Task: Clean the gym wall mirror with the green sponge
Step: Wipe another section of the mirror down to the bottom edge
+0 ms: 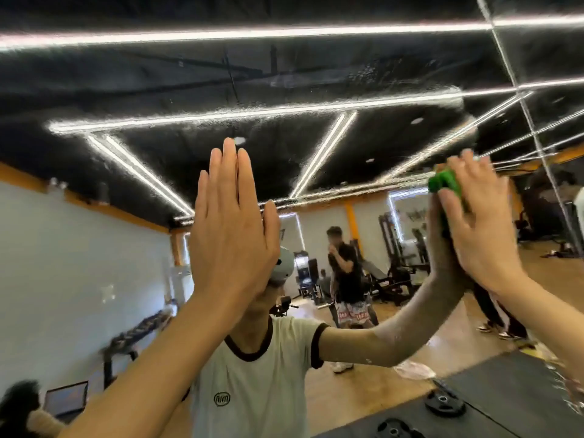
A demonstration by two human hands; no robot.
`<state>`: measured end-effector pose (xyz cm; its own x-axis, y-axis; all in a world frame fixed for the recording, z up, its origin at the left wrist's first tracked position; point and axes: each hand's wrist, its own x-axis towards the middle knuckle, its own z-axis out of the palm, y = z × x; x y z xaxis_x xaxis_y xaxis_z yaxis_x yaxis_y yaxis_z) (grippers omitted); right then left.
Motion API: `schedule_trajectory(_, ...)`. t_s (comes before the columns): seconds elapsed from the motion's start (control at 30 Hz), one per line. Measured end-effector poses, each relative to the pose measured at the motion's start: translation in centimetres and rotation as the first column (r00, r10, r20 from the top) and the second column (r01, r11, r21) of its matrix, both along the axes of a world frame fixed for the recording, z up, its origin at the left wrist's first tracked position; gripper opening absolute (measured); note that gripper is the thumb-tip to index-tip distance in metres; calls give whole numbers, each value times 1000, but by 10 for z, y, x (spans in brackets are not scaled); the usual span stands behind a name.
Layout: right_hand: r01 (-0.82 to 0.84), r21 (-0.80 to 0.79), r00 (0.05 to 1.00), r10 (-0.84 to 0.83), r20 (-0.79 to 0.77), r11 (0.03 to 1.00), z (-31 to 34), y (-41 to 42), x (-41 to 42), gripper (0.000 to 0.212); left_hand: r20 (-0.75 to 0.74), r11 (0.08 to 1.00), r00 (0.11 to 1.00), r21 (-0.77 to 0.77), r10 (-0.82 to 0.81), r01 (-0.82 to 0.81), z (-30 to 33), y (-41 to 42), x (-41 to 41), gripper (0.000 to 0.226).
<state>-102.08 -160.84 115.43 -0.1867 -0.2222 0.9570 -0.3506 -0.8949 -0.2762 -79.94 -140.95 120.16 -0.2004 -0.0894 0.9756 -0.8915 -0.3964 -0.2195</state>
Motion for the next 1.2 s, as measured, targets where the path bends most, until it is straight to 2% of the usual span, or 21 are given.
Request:
schedule_trajectory(0.1, -18, 170, 976, -20, 218, 985, 12, 6, 7, 48, 0, 1000, 1000, -4, 8, -8, 0, 1, 0, 65)
schedule_trajectory(0.17, -54, 128, 974, 23, 227, 990, 19, 26, 30, 46, -1, 1000, 1000, 1, 28, -28, 0, 1, 0, 65)
schedule_trajectory(0.23, -59, -130, 998, 63, 28, 990, 25, 46, 53, 46, -6, 999, 999, 10, 42, -42, 0, 1, 0, 66)
schedule_trajectory(0.3, -75, -420, 961, -47, -273, 904, 29, 50, 62, 52, -6, 998, 998, 15, 57, -57, 1, 2, 0, 66)
schedule_trajectory(0.37, -81, -540, 900, -172, -401, 838, 39, 30, 44, 57, -10, 998, 999, 20, 53, -53, 1, 3, 0, 67)
schedule_trajectory(0.43, -30, -480, 924, -159, -348, 877, 46, -4, 15, 57, -9, 1000, 1000, 17, 23, -23, 1, 4, -1, 67)
schedule_trajectory(0.5, 28, -295, 974, -93, -208, 955, 53, -39, -18, 54, 4, 1000, 1000, 12, 4, -4, 1, 4, -4, 67)
schedule_trajectory(0.6, 37, -43, 999, -36, 23, 998, 64, -60, -45, 49, -19, 1000, 1000, 13, 5, -4, 1, 1, -4, 69)
schedule_trajectory(0.67, -9, -9, 997, 10, 78, 1000, 66, -41, -30, 46, -45, 1000, 999, 10, -2, 2, 2, 0, -1, 68)
schedule_trajectory(0.73, -4, -233, 999, -5, -37, 972, 60, -12, 0, 44, -56, 1000, 998, 9, -1, 1, 2, -1, 0, 66)
schedule_trajectory(0.8, -47, -561, 944, -146, -295, 826, 55, 8, 27, 45, -62, 999, 998, -15, 28, -29, 5, -4, -7, 66)
schedule_trajectory(0.83, -85, -672, 892, -244, -380, 736, 59, 11, 32, 47, -72, 999, 997, -32, 18, -21, 8, -8, -13, 67)
schedule_trajectory(0.87, -113, -728, 852, -310, -421, 677, 66, 6, 30, 51, -80, 999, 997, -43, -4, 0, 12, -13, -22, 68)
schedule_trajectory(0.9, -124, -734, 836, -328, -440, 668, 74, -4, 22, 53, -79, 998, 997, -52, -26, 22, 16, -19, -32, 69)
schedule_trajectory(0.97, -72, -648, 874, -265, -407, 758, 87, -27, -2, 55, -71, 997, 996, -47, -56, 53, 25, -34, -49, 69)
schedule_trajectory(1.07, 65, -326, 984, -114, -134, 943, 100, -70, -45, 54, -85, 998, 995, -28, -59, 57, 30, -56, -67, 70)
schedule_trajectory(1.13, 97, -113, 994, -91, 58, 989, 106, -82, -59, 53, -85, 999, 995, -31, -46, 44, 30, -66, -72, 69)
schedule_trajectory(1.2, 88, -42, 991, -83, 107, 995, 108, -65, -41, 53, -84, 999, 996, -46, -30, 26, 30, -72, -73, 69)
